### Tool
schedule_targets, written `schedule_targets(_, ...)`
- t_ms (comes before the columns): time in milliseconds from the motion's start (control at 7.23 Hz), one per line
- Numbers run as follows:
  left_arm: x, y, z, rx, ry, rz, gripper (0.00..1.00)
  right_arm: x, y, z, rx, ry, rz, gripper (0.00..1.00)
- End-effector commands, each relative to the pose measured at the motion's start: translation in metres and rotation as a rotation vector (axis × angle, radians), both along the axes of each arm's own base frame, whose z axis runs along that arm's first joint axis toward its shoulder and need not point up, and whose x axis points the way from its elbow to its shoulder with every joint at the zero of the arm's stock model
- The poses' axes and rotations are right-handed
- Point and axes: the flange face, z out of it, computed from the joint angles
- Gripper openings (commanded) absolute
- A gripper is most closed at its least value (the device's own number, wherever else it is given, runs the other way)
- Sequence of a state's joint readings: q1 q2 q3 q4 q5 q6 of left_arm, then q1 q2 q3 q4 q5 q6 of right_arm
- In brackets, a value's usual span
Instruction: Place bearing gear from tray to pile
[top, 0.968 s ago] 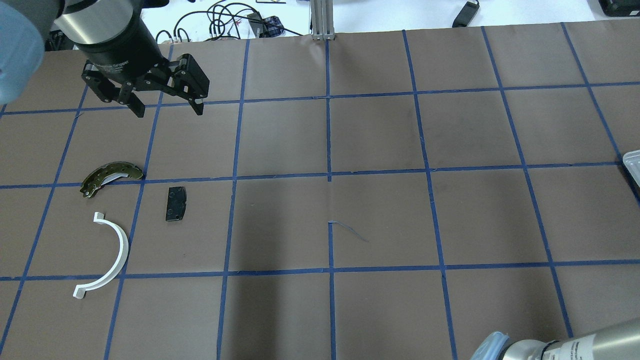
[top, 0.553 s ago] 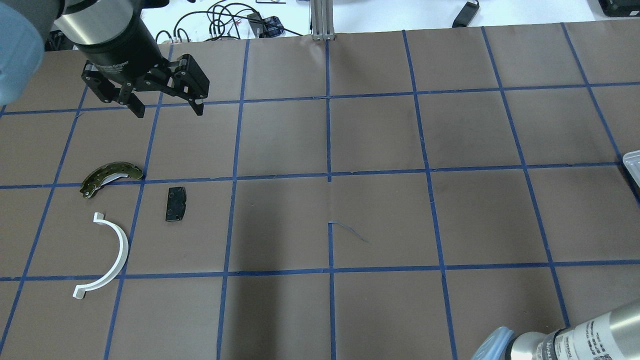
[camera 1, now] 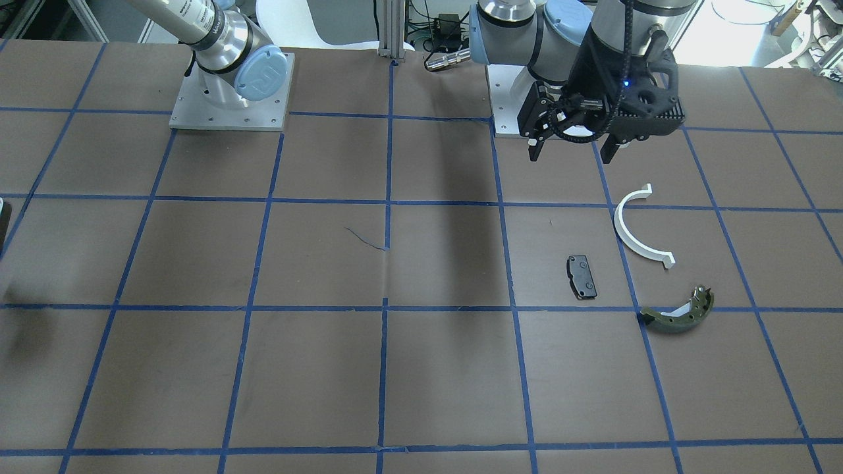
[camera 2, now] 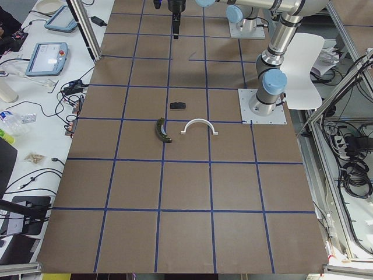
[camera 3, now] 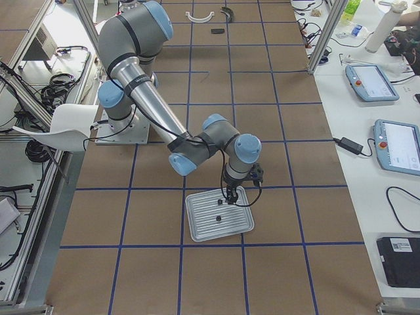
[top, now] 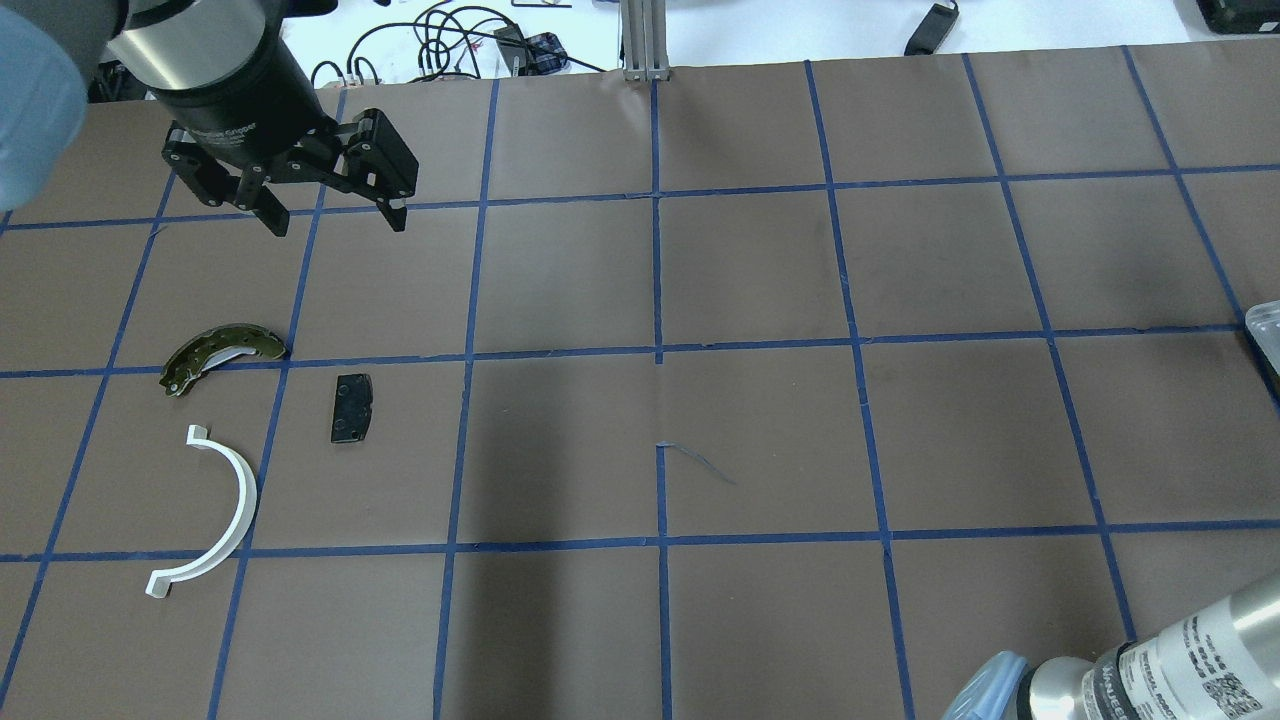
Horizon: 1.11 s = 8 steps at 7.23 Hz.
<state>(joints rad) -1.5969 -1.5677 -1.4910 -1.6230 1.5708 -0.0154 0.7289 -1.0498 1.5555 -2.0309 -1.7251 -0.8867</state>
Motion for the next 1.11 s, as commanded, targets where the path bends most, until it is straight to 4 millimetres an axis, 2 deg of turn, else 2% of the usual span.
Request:
schedule_targets(0,0.0,0.0,0.0,0.0,0.0,0.0,1.0,-0.003,-0.002,-0.028,0.024,-0.021,-0.005,0.9)
schedule_targets(138,0.0,0.0,0.0,0.0,0.0,0.0,1.0,-0.004,-0.002,-0.036,0.032,-0.03,-0.005,0.81)
schedule_targets(415,-0.001,0.0,0.0,0.0,0.0,-0.002,1.0,-0.004,-0.002,-0.047,0.046,-0.038,-0.007,0.81)
schedule_targets(968,-0.001,0.0,0.0,0.0,0.0,-0.002,1.0,-0.007,0.003,-0.057,0.098,-0.016,-0.024,0.69)
